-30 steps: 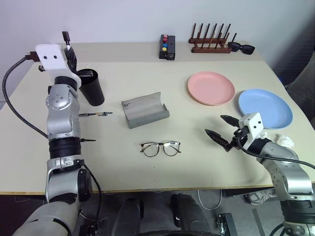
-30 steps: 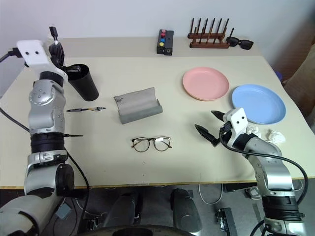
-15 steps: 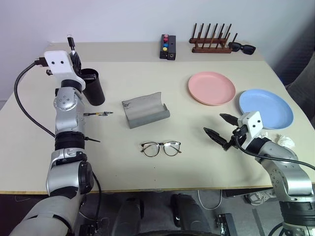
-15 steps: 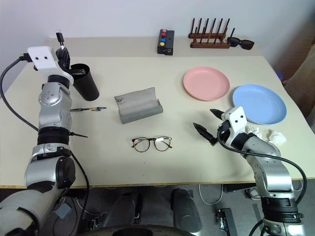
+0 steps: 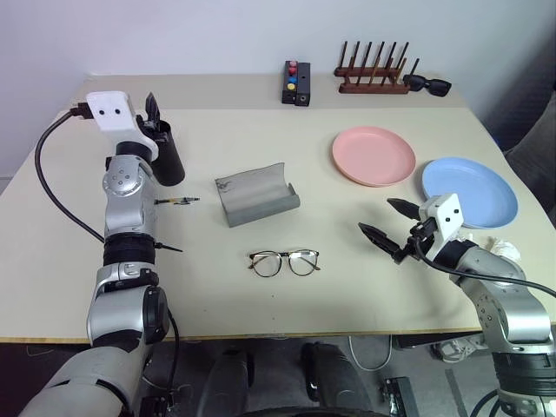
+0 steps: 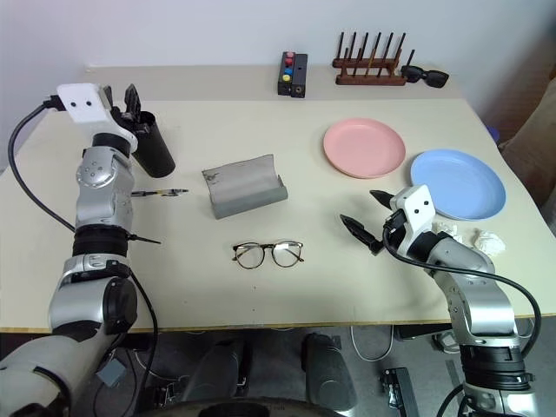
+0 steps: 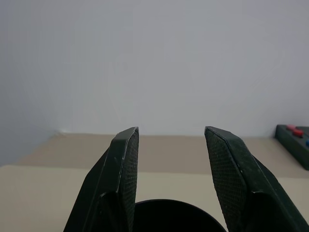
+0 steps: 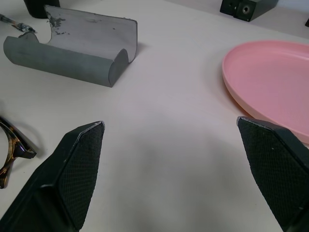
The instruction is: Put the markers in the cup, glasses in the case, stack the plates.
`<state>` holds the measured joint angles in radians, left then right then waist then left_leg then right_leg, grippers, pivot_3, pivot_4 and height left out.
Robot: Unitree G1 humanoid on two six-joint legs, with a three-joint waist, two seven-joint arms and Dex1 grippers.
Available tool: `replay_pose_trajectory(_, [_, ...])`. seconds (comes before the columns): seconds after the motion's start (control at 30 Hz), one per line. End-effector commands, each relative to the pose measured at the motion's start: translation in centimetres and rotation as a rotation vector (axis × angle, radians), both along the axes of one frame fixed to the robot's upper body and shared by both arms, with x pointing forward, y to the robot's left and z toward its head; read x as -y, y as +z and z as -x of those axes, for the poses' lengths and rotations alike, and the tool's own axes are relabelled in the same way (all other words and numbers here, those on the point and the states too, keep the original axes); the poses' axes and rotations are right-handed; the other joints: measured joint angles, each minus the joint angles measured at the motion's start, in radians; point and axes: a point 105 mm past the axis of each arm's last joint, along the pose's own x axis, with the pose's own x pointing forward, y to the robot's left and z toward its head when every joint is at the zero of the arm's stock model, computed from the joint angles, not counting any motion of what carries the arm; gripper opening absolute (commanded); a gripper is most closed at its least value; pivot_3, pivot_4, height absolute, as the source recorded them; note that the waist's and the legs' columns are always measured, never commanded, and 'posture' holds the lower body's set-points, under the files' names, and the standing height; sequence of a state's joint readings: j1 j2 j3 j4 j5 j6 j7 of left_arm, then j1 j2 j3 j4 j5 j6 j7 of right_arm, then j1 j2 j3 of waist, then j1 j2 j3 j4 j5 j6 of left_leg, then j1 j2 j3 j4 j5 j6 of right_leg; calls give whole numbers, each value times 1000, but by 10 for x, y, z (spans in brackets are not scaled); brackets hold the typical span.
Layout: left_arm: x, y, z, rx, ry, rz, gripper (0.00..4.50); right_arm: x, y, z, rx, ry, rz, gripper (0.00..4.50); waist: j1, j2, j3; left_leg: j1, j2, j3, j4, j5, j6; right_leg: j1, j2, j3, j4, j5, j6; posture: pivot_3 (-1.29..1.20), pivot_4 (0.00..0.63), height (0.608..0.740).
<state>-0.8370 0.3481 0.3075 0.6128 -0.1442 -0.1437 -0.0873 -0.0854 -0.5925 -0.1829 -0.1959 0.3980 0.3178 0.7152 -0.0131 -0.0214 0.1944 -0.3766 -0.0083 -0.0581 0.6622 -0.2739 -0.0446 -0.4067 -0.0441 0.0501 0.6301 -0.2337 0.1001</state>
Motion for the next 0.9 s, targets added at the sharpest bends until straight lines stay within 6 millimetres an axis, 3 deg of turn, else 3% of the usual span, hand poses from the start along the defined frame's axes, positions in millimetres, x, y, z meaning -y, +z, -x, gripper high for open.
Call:
replay_pose_trajectory(0.03, [2, 20, 7, 78, -11, -5, 2165, -4, 13, 0, 56, 19, -3, 4500, 0, 0, 0, 0, 0, 0, 0, 0, 0, 0, 0, 0, 0, 0, 0, 0, 150, 735])
replay_pose_trajectory(0.2, [16, 38, 22, 132, -186, -48, 2165, -2, 13, 1, 59, 15, -2, 4500, -1, 0, 0, 0, 0, 0, 0, 0, 0, 0, 0, 0, 0, 0, 0, 0, 150, 735])
replay_pose_trajectory(0.3, [34, 34, 39, 90, -375, -175, 3060, -1, 13, 2, 57, 13, -2, 4500, -7, 0, 0, 0, 0, 0, -1, 0, 0, 0, 0, 0, 0, 0, 0, 0, 150, 735])
replay_pose_trajectory(0.4, [39, 19, 53, -28, -502, -263, 4460, -1, 11, 2, 53, 13, -3, 4500, -7, 1, 0, 1, 1, 0, -1, 0, 0, -1, 1, 0, 0, 0, 0, 0, 150, 735])
replay_pose_trajectory(0.57, [32, -31, 65, -375, -567, -494, 4460, -3, 9, 0, 48, 20, -6, 4500, -7, 1, 1, 1, 2, 0, -1, 0, 0, -1, 1, 0, 0, -2, -4, 0, 150, 735])
replay_pose_trajectory(0.73, [23, -62, 64, -625, -578, -577, 4460, -6, 11, -3, 51, 31, -6, 4500, -1, 1, 1, 0, 2, 0, -1, 0, 0, -1, 0, 0, -1, -3, -5, 0, 150, 735])
replay_pose_trajectory(0.9, [17, -73, 52, -749, -534, -576, 4460, -7, 13, -5, 57, 35, -6, 4500, -3, 1, 1, -1, 2, 0, -1, 0, 0, -2, 1, 0, -1, -3, -5, 0, 150, 735])
